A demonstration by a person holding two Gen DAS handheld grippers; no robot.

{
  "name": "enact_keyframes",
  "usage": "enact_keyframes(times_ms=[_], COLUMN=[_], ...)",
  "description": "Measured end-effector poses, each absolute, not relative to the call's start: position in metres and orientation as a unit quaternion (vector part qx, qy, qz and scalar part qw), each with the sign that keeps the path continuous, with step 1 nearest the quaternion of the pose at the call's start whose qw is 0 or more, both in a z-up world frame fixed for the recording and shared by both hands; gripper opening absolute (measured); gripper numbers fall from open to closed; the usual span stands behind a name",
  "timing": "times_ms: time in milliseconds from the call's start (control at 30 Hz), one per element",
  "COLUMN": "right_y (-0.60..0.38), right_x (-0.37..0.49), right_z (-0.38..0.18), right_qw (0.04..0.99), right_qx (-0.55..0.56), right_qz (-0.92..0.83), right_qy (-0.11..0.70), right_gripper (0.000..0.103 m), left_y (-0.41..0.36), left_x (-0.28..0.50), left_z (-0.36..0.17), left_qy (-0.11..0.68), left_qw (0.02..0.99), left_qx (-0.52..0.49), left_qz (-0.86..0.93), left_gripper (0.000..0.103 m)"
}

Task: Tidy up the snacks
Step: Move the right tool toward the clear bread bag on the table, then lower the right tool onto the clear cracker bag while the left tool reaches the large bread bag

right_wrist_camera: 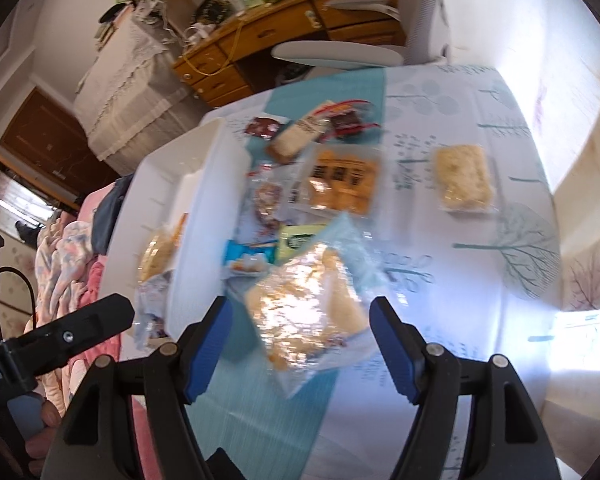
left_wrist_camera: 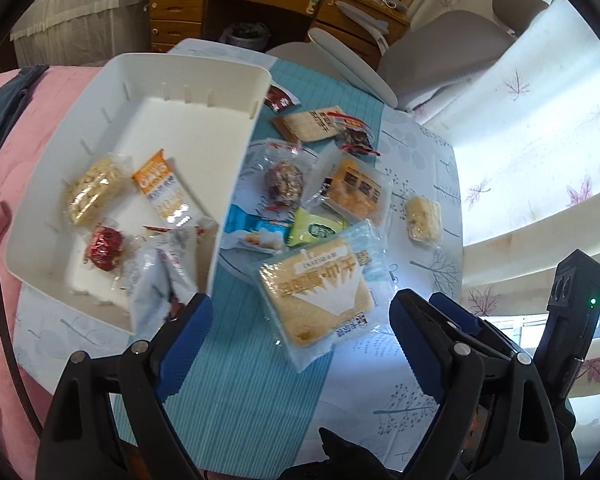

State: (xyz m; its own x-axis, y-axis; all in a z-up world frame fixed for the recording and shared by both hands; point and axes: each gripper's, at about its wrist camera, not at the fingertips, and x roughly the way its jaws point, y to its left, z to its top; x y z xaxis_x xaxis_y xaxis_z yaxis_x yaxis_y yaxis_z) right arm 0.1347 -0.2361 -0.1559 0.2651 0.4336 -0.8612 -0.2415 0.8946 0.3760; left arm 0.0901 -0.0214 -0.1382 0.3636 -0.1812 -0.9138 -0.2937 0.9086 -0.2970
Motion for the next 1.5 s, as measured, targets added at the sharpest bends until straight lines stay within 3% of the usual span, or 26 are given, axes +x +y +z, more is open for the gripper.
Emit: enact_keyframes(times_ms=[433,600,1000,1100,1500], right_y=[-0.293,-0.310,-0.319,-0.317,-0.305], right_x=[0.176,0.197,0.240,0.249,0.267], right_z=[-0.190,-0.205,-0.228,-0.235,-0.250], right_qw=[0.795,0.801,0.838,0.840,0.836], right_qx=[0.114,0.118,0.094,0.081,0.024], right_qz=[0.130,0.108,0.082,0.081,0.077], right_qy=[0.581,0.577,0.532,0.530,0.542], right_gripper=[0.079,0.079,0.079,0.079,0.079], left_y=[-0.062,-0.078,-0.107,-0.110,-0.114], left_x=[0.126,0.141,0.175,0.183,0.209], left_z=[-0.190,-0.214,-0.269,-0.279,-0.293], left_qy=[0.628,0.659,0.719,0.724,0.726], left_qw=[0.762,0.742,0.692,0.688,0.686], left_qx=[-0.159,-0.122,-0.046,-0.032,0.016], left_qz=[0.003,-0.015,-0.043,-0.043,-0.047], left_gripper=[0.089,0.097,0.099,0.103,0.103])
